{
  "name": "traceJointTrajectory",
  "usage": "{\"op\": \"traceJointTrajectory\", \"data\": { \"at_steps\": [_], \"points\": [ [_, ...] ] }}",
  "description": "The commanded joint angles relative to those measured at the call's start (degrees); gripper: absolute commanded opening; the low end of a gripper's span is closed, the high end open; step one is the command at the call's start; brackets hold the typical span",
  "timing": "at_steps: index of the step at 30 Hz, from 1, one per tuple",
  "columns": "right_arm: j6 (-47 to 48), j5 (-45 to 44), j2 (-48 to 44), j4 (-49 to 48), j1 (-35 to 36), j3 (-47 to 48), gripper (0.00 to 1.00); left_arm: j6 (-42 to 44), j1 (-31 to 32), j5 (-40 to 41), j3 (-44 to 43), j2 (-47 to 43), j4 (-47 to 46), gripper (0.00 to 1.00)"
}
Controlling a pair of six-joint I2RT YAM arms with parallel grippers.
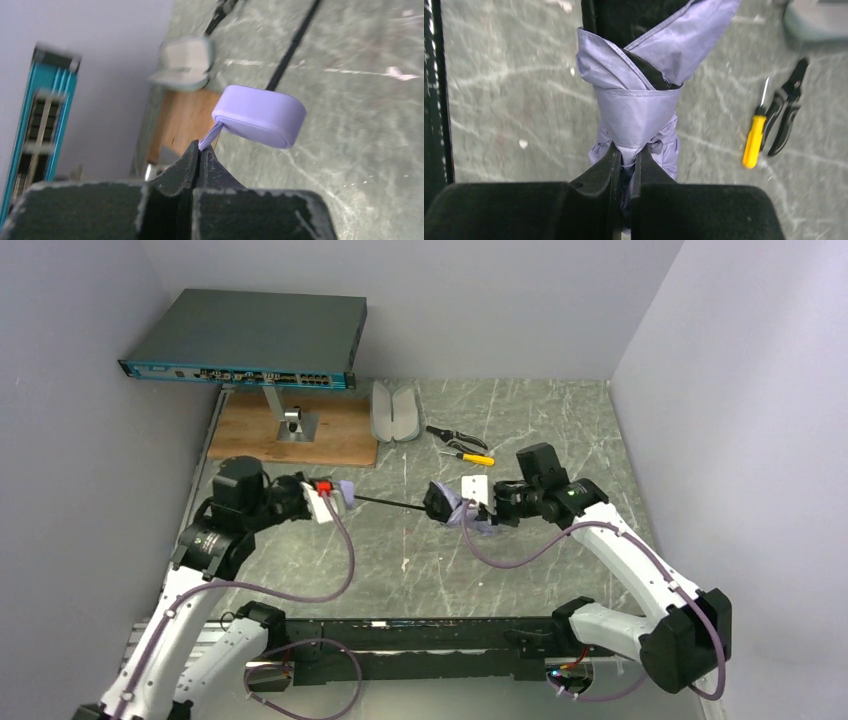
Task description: Open the umbrella
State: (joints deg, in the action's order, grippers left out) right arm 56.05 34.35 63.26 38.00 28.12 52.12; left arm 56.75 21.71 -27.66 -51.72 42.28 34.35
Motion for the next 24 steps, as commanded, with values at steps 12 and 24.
{"op": "traceJointTrajectory", "data": {
  "at_steps": [12, 24],
  "points": [
    [23.24, -2.06, 5.28, 17.09, -15.52, -4.77, 0.0, -15.72, -38.93, -7.76, -5.15, 1.08, -13.99, 0.0],
    [18.4, 3.92, 11.73, 18.44, -15.64, 3.1, 0.0, -12.02, -38.65, -17.18, -7.66, 2.91, -4.75, 0.0]
  ]
}}
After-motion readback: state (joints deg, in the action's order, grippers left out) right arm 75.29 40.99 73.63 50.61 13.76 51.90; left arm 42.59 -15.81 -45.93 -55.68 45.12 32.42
